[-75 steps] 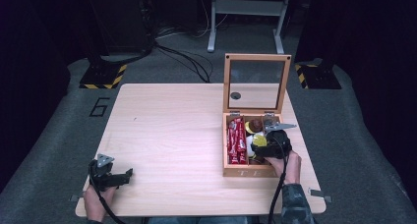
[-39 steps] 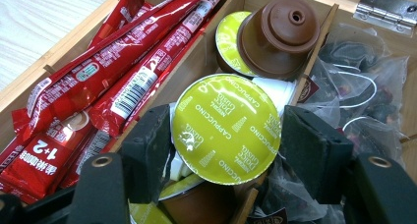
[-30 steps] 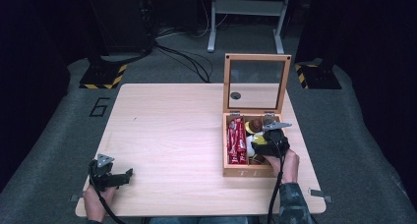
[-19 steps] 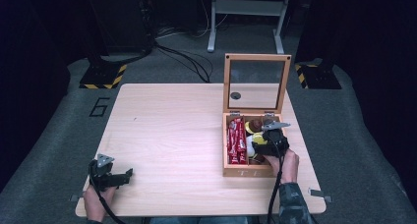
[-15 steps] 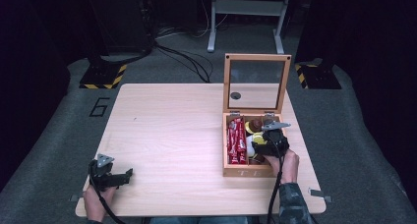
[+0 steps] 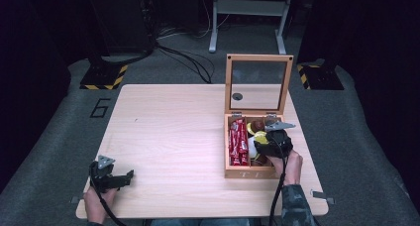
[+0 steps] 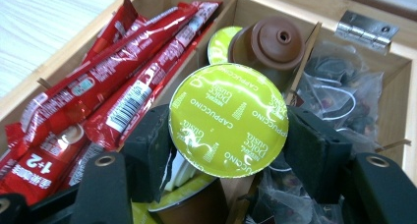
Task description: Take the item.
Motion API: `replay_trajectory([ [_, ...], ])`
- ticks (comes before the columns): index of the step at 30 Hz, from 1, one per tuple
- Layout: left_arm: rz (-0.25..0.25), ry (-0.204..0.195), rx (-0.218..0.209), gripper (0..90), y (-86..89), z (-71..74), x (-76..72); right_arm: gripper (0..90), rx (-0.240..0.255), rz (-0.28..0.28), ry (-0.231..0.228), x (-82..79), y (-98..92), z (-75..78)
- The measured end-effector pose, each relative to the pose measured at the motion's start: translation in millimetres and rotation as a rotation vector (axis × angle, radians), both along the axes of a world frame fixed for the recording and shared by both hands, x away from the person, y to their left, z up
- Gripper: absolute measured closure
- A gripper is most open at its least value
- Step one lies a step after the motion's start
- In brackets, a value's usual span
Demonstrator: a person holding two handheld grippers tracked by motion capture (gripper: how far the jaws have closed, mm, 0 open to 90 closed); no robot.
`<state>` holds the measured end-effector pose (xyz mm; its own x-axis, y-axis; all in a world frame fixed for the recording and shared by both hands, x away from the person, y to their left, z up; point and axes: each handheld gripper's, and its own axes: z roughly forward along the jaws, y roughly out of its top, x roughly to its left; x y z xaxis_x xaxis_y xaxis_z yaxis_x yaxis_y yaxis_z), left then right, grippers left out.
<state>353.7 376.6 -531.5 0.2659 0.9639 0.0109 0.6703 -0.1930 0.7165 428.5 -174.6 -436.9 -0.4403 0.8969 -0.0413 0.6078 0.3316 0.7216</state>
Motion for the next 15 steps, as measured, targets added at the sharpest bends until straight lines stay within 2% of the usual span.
replay_trajectory([
  [4, 0.0, 0.0, 0.0, 1.5, 0.0, 0.0, 0.0, 36.7, 0.008, -0.008, -0.012, -1.7, 1.9, 4.9],
  [15, 0.0, 0.002, -0.001, 1.5, 0.0, 0.2, 0.0, 36.8, 0.019, 0.034, -0.053, -5.7, 10.8, 19.7],
])
